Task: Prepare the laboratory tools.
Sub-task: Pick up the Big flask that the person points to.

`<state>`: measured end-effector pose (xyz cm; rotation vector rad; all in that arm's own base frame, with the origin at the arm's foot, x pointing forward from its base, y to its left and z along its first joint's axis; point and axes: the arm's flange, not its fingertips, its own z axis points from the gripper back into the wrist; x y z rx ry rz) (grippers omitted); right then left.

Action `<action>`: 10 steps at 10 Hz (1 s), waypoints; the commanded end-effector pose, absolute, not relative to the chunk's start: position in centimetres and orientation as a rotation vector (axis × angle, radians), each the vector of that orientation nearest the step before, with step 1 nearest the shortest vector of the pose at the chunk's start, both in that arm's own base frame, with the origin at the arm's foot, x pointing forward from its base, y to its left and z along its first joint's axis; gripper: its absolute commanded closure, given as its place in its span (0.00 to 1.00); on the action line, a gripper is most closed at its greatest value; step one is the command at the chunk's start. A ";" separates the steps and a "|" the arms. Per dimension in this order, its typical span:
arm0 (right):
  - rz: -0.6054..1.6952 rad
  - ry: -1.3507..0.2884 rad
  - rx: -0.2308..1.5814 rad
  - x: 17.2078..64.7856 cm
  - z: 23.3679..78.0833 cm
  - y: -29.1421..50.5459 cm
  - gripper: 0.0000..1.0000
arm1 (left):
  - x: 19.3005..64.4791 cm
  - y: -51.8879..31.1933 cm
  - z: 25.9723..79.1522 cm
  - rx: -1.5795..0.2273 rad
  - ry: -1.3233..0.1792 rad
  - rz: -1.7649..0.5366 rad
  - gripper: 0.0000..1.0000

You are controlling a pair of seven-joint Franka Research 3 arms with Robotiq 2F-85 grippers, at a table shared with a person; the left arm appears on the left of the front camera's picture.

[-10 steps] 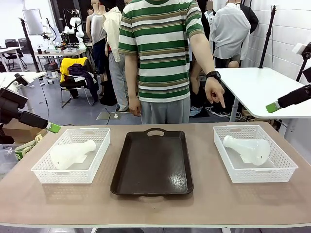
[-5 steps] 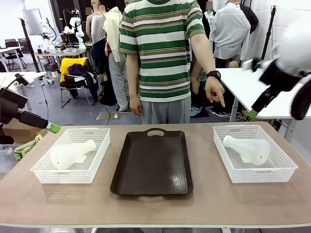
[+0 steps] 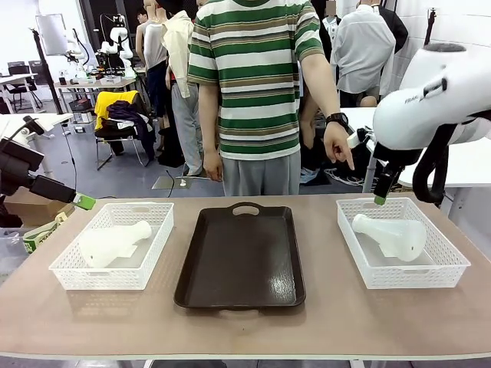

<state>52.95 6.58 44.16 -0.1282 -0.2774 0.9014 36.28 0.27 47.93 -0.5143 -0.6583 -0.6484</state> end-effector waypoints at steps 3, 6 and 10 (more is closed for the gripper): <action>0.932 -0.268 -0.138 55.9 40.0 7.0 0.00 | 36.5 0.5 47.8 -0.532 -0.673 -0.667 0.00; 0.894 -0.204 -0.087 57.5 37.9 7.2 0.00 | 36.5 0.5 47.8 -0.532 -0.673 -0.667 0.00; 0.873 -0.101 -0.048 58.6 35.5 7.6 0.00 | 36.5 0.5 47.8 -0.532 -0.673 -0.667 0.00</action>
